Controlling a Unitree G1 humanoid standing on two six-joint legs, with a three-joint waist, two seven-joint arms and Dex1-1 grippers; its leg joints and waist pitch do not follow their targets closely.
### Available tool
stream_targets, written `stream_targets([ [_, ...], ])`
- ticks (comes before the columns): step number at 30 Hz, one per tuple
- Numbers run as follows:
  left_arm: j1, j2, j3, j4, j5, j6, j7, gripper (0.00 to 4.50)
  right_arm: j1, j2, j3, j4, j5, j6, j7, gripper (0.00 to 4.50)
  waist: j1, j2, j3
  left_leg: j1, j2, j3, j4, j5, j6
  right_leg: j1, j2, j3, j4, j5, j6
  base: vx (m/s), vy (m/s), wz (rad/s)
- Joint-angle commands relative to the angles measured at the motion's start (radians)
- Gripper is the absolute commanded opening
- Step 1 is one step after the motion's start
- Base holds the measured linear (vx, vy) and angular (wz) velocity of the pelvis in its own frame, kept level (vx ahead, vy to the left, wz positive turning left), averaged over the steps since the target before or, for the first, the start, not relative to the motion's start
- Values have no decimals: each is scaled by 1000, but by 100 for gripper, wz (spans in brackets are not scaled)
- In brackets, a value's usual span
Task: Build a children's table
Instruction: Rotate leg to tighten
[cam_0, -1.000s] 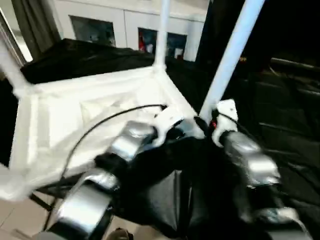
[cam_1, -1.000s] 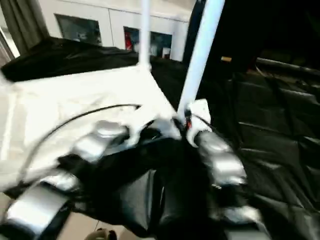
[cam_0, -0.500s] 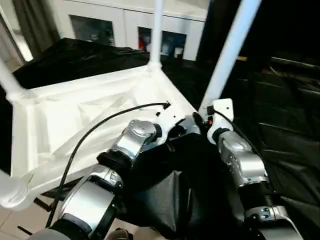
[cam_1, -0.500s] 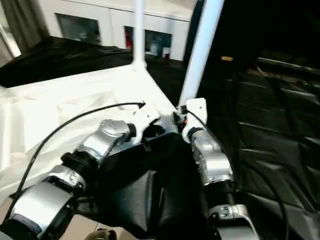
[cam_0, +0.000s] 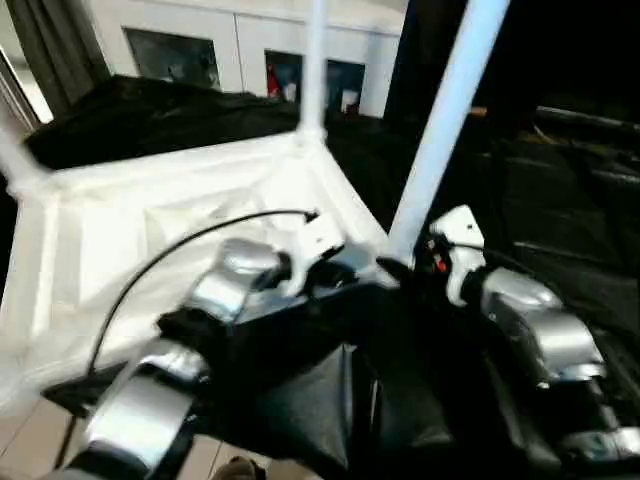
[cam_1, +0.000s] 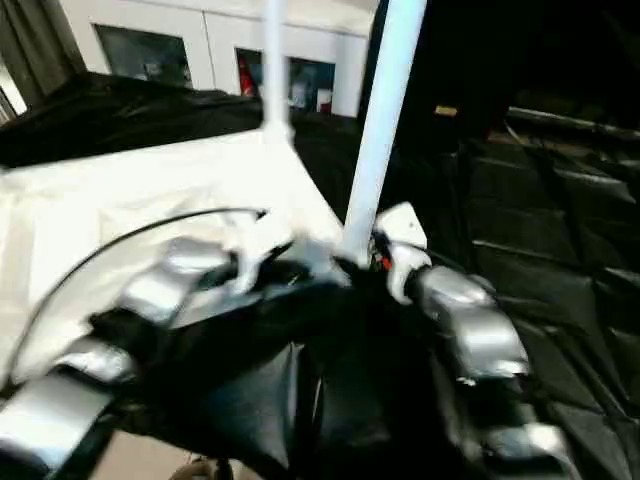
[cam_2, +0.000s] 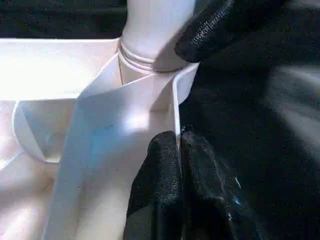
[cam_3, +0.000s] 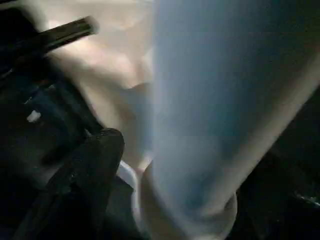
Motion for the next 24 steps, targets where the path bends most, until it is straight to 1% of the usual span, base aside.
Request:
stream_targets([
  [1, 15, -7, -23, -69, -49, -10, -81, 0, 10, -31, 17, -47, 30, 17, 72, 359, -1, -4, -60, 28, 40, -13, -61, -288, 59, 37, -49, 35, -81, -217, -236, 0, 0, 0],
  [2, 27, 7, -25, -87, -50, -8, -96, 0, 17, -48, 20, -60, 41, 23, 102, 359, 3, -5, -59, 29, 41, -14, -64, -308, 46, 38, -51, 35, -83, -248, -225, 0, 0, 0],
  [3, 35, 18, -25, -99, -52, -5, -107, 0, 22, -60, 22, -69, 48, 27, 122, 359, 4, -3, -58, 30, 43, -16, -65, -319, 41, 37, -52, 36, -83, -259, -222, 0, 0, 0],
  [4, 41, 26, -24, -109, -54, -2, -115, 0, 25, -69, 23, -76, 54, 31, 139, 359, 2, -4, -58, 28, 42, -16, -67, -331, 33, 36, -53, 36, -84, -279, -213, 0, 0, 0],
  [5, 50, 37, -24, -123, -57, 8, -131, 0, 28, -81, 26, -84, 59, 36, 158, 359, 3, -4, -58, 30, 42, -16, -67, -338, 27, 34, -54, 37, -87, -297, -206, 0, 0, 0],
  [6, 55, 44, -24, -133, -60, 15, -142, 0, 30, -89, 28, -88, 62, 40, 170, 359, 4, -4, -58, 29, 42, -17, -68, -334, 25, 35, -55, 38, -86, -298, -203, 0, 0, 0],
  [7, 65, 56, -24, -151, -63, 22, -153, 0, 32, -103, 32, -96, 67, 49, 189, 359, 3, -7, -58, 28, 41, -17, -68, -332, 24, 35, -54, 37, -87, -305, -198, 0, 0, 0],
  [8, 72, 64, -24, -164, -65, 26, -160, 0, 34, -116, 35, -101, 71, 57, 205, 359, 4, -6, -59, 28, 42, -18, -67, -326, 25, 35, -55, 37, -86, -302, -198, 0, 0, 0],
  [9, 77, 70, -24, -175, -67, 30, -165, 0, 35, -125, 37, -104, 74, 63, 218, 343, 4, -7, -58, 27, 42, -17, -67, -322, 26, 34, -55, 38, -87, -301, -199, 0, 0, 0],
  [10, 82, 76, -24, -185, -67, 33, -168, 0, 36, -132, 41, -106, 76, 67, 229, 343, 4, -8, -60, 25, 41, -17, -66, -307, 28, 36, -55, 37, -84, -285, -200, 0, 0, 0],
  [11, 83, 79, -24, -190, -67, 35, -169, 0, 36, -137, 44, -106, 75, 68, 233, 325, 4, -9, -61, 23, 40, -17, -65, -293, 31, 37, -54, 36, -82, -268, -203, 0, 0, 0],
  [13, 84, 81, -23, -193, -66, 37, -170, 0, 37, -140, 48, -106, 73, 68, 238, 322, 3, -8, -62, 24, 39, -15, -63, -279, 35, 36, -52, 36, -80, -245, -207, 0, 0, 0],
  [15, 85, 81, -22, -198, -64, 40, -167, 0, 40, -139, 59, -107, 64, 66, 248, 299, 4, -9, -63, 23, 39, -15, -62, -267, 39, 37, -53, 36, -77, -226, -214, 0, 0, 0],
  [17, 84, 79, -20, -198, -63, 39, -160, 0, 42, -134, 66, -110, 62, 69, 246, 285, 5, -9, -63, 24, 39, -14, -61, -268, 41, 36, -52, 36, -78, -225, -217, 0, 0, 0],
  [20, 83, 78, -20, -201, -63, 43, -156, 0, 41, -130, 70, -115, 67, 74, 242, 256, 5, -9, -63, 24, 39, -15, -62, -273, 39, 37, -52, 35, -79, -241, -211, 0, 0, 0],
  [22, 84, 78, -19, -203, -63, 44, -153, 0, 40, -127, 71, -115, 70, 77, 242, 250, 5, -9, -63, 25, 39, -15, -62, -277, 36, 36, -53, 36, -80, -248, -210, 0, 0, 0],
  [23, 83, 78, -18, -202, -63, 44, -150, 0, 40, -125, 71, -114, 70, 76, 241, 225, 5, -9, -63, 25, 39, -15, -62, -278, 35, 36, -53, 36, -80, -251, -209, 0, 0, 0],
  [24, 81, 77, -17, -198, -59, 43, -141, 0, 41, -122, 70, -112, 71, 74, 237, 217, 6, -8, -63, 26, 39, -15, -62, -281, 33, 35, -53, 36, -80, -254, -208, 0, 0, 0],
])
